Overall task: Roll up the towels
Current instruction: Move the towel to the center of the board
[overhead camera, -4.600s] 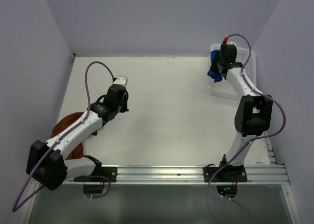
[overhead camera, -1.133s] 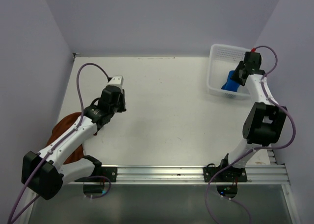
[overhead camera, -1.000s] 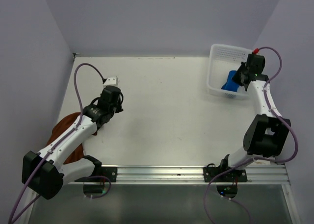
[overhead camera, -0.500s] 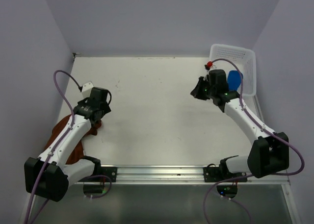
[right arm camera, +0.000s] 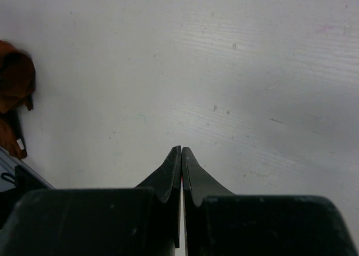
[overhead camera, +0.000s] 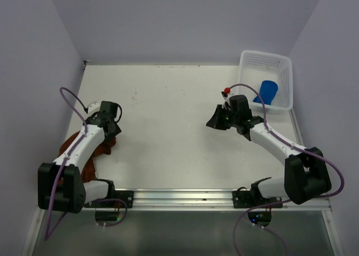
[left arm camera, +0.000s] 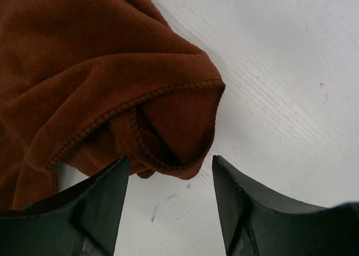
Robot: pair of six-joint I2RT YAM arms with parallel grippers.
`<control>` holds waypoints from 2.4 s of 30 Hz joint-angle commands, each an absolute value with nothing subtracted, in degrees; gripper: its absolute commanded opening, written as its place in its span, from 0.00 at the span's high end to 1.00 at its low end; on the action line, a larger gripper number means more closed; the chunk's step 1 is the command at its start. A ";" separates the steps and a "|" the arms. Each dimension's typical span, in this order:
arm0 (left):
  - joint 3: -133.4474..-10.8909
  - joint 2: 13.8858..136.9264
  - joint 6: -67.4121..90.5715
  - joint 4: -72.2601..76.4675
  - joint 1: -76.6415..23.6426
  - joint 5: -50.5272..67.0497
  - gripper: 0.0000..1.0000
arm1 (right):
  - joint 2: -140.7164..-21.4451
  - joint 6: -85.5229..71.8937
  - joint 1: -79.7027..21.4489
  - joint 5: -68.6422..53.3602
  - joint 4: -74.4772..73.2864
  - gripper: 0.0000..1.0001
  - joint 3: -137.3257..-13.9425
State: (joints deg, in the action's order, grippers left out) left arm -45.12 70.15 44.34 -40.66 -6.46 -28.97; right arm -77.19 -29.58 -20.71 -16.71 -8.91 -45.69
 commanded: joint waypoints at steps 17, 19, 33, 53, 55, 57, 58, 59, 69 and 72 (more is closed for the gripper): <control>-53.33 75.59 41.93 -33.67 -5.88 -12.84 1.00 | -74.35 -29.80 -22.24 -19.25 -5.27 1.00 -45.00; -59.48 75.93 41.92 -34.18 -10.34 -14.49 1.00 | -74.27 -29.62 -22.32 -19.07 -5.80 1.00 -45.09; -76.97 92.01 43.86 -27.34 -29.17 -10.90 1.00 | -69.08 -26.37 -22.41 -12.05 -15.20 1.00 -49.83; -72.53 89.75 35.86 -26.27 -37.71 -15.69 0.39 | -68.20 -26.72 -22.41 -3.51 -19.42 1.00 -51.94; -70.67 86.32 36.30 -31.01 -37.44 -18.53 0.41 | -69.25 -27.16 -22.33 -4.48 -18.99 1.00 -51.86; -67.68 83.69 37.61 -35.93 -37.44 -21.26 0.45 | -69.78 -27.59 -22.32 -4.92 -18.29 1.00 -51.42; -66.54 82.89 38.40 -37.34 -37.44 -21.97 0.46 | -70.05 -28.03 -22.32 -5.53 -17.59 1.00 -51.24; -64.36 82.18 39.89 -38.66 -37.35 -22.49 0.47 | -70.14 -28.12 -22.32 -5.71 -17.14 1.00 -50.81; -51.51 76.12 53.08 -48.86 -38.76 -21.62 0.61 | -71.98 -29.09 -22.32 -7.47 -14.15 1.00 -49.57; -49.40 76.55 56.25 -50.36 -38.76 -24.08 0.59 | -72.51 -29.44 -22.32 -8.08 -13.27 1.00 -49.04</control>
State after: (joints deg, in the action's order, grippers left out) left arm -50.76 78.15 50.19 -46.94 -38.44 -20.32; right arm -72.01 -28.51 -22.15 -6.13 -16.56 -49.34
